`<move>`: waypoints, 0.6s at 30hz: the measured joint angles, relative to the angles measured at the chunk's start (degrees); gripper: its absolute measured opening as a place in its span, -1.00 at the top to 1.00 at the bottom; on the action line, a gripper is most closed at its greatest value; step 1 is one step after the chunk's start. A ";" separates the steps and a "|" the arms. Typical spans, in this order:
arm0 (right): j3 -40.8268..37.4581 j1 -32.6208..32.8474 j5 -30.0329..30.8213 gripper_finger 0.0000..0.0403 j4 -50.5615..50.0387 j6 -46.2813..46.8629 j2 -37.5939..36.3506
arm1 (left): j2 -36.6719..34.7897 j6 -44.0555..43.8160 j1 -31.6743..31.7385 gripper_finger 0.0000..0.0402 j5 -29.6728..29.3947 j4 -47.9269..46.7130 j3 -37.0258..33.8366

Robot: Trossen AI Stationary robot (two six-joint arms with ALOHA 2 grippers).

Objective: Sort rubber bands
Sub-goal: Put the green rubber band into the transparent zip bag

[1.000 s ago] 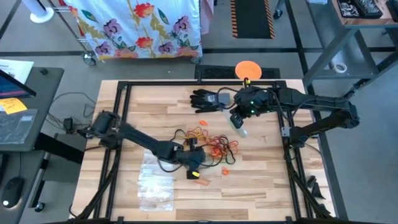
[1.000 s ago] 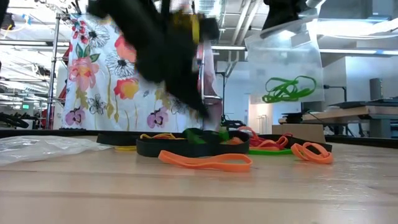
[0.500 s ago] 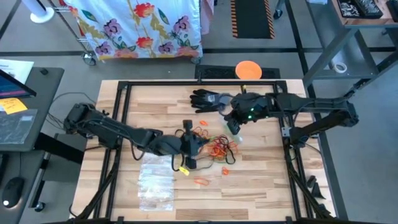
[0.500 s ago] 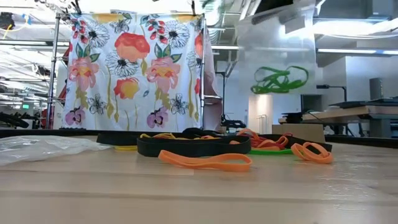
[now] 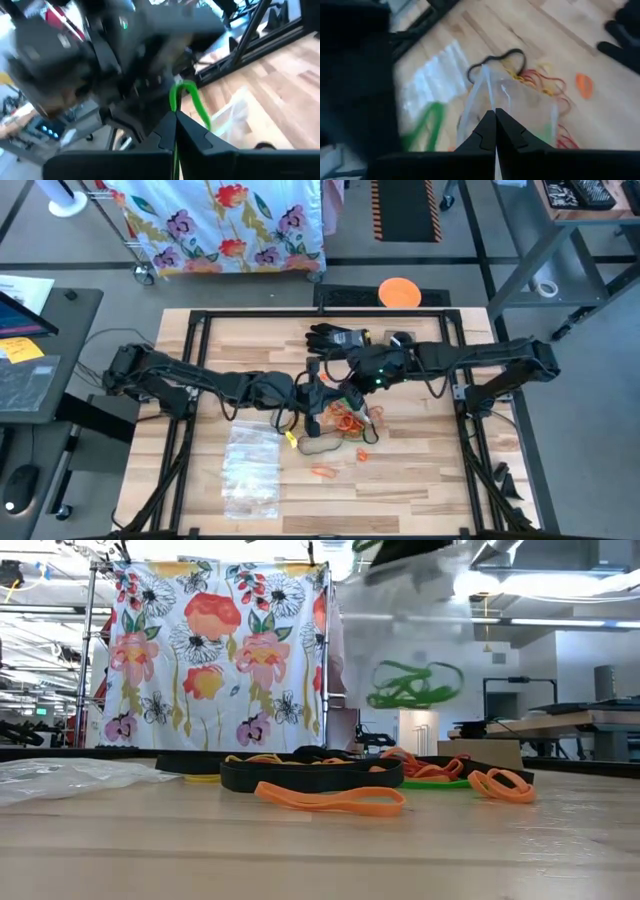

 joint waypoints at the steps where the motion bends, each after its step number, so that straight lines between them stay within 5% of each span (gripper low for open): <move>1: 0.00 -0.07 -0.49 1.00 0.98 0.12 0.02 | 0.02 -0.80 0.24 1.00 0.00 -0.10 -0.41; 18: 0.00 -0.88 -2.03 1.00 2.35 -0.03 -3.79 | 1.75 -6.75 0.12 1.00 -5.07 -5.43 -2.49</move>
